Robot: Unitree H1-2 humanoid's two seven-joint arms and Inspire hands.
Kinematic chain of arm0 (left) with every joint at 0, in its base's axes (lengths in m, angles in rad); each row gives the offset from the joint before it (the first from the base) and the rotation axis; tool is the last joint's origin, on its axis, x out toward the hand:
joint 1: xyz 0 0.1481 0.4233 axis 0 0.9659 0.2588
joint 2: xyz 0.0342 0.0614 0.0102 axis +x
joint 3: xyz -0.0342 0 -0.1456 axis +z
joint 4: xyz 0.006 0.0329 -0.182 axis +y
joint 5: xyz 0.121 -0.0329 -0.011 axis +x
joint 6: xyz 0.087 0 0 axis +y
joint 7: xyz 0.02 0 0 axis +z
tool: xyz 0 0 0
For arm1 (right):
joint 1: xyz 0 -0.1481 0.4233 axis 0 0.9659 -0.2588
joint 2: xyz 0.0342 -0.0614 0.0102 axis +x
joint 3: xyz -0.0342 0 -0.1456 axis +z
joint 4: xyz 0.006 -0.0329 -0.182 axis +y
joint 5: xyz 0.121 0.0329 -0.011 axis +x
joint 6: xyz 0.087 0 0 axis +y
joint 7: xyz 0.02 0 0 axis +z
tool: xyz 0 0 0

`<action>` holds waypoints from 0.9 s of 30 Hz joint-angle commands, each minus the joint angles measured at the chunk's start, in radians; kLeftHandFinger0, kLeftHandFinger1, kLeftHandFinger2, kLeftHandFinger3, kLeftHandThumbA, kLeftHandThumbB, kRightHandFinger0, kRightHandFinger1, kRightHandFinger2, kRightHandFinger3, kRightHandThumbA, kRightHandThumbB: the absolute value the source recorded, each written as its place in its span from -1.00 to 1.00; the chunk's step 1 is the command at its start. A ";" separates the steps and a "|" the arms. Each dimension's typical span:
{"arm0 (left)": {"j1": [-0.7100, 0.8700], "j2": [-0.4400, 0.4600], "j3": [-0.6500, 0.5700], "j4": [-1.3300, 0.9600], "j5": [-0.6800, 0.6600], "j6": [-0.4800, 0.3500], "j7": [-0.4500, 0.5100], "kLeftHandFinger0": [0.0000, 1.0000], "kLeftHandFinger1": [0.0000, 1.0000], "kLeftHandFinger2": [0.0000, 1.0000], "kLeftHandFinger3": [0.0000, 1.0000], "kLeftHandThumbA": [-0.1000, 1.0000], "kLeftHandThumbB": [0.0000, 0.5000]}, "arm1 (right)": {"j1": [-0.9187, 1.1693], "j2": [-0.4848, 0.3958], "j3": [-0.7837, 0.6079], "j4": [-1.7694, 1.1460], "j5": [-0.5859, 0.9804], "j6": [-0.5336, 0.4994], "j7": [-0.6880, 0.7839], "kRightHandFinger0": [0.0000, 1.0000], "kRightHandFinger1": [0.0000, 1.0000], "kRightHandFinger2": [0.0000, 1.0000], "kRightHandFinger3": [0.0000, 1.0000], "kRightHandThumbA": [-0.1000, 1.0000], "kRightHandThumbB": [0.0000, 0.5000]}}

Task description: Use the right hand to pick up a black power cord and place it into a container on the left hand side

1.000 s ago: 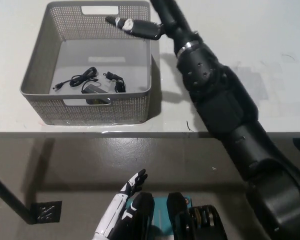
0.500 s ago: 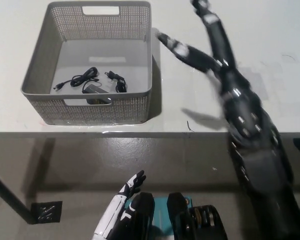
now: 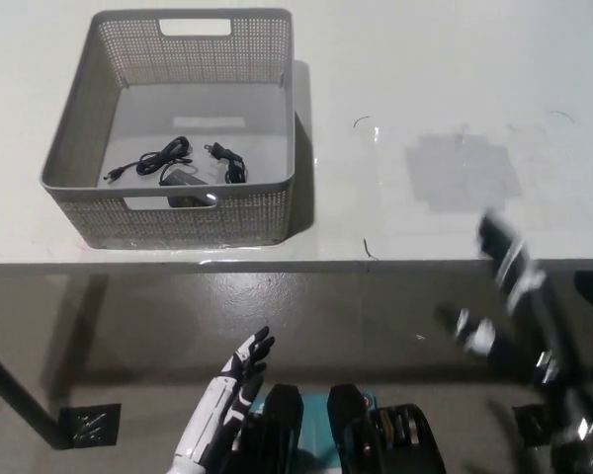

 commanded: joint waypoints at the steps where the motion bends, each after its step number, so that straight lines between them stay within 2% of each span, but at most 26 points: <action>1: -0.013 -0.015 0.010 -0.032 -0.024 0.000 0.014 1.00 1.00 1.00 1.00 1.00 -0.81 | 0.025 0.008 0.054 0.061 0.085 -0.123 0.106 1.00 1.00 1.00 1.00 1.00 0.44; 2: -0.012 -0.021 0.013 -0.036 -0.005 0.009 0.025 1.00 1.00 1.00 1.00 1.00 -0.76 | 0.047 0.022 0.070 0.132 0.082 -0.165 0.114 1.00 1.00 1.00 1.00 1.00 0.28; 6: -0.009 -0.022 0.019 -0.036 -0.013 0.002 0.023 1.00 1.00 1.00 1.00 1.00 -0.77 | 0.087 0.067 0.093 0.251 0.115 -0.199 0.138 1.00 1.00 1.00 1.00 1.00 0.20; 9: -0.003 -0.026 0.019 -0.034 -0.015 0.002 0.024 1.00 1.00 1.00 1.00 1.00 -0.73 | 0.095 0.090 0.088 0.330 0.126 -0.237 0.145 1.00 1.00 1.00 1.00 1.00 0.36; 12: 0.007 -0.032 0.024 -0.028 -0.033 -0.004 0.025 1.00 1.00 1.00 1.00 1.00 -0.75 | 0.077 0.101 0.072 0.402 0.139 -0.267 0.152 1.00 1.00 1.00 1.00 1.00 0.39; 16: 0.016 -0.034 0.026 -0.030 -0.041 -0.003 0.025 1.00 1.00 1.00 1.00 1.00 -0.63 | 0.059 0.095 0.060 0.442 0.148 -0.273 0.161 1.00 1.00 1.00 1.00 1.00 0.39; 18: 0.018 -0.035 0.029 -0.031 -0.041 -0.001 0.027 1.00 1.00 1.00 1.00 1.00 -0.57 | 0.054 0.092 0.053 0.443 0.158 -0.265 0.167 1.00 1.00 1.00 1.00 1.00 0.27; 20: 0.017 -0.036 0.030 -0.030 -0.033 0.002 0.032 1.00 1.00 1.00 1.00 1.00 -0.46 | 0.051 0.089 0.046 0.441 0.164 -0.255 0.166 1.00 1.00 1.00 1.00 1.00 0.24; 22: 0.015 -0.036 0.030 -0.025 -0.026 -0.009 0.037 1.00 1.00 1.00 1.00 1.00 -0.50 | 0.049 0.087 0.041 0.441 0.166 -0.252 0.167 1.00 1.00 1.00 1.00 1.00 0.29; 24: 0.011 -0.036 0.032 -0.016 -0.034 -0.016 0.038 1.00 1.00 1.00 1.00 1.00 -0.48 | 0.052 0.086 0.036 0.432 0.168 -0.241 0.171 1.00 1.00 1.00 1.00 1.00 0.28; 27: 0.014 -0.038 0.032 -0.011 -0.034 -0.024 0.040 1.00 1.00 1.00 1.00 1.00 -0.56 | 0.053 0.087 0.030 0.433 0.172 -0.238 0.177 1.00 1.00 1.00 1.00 1.00 0.26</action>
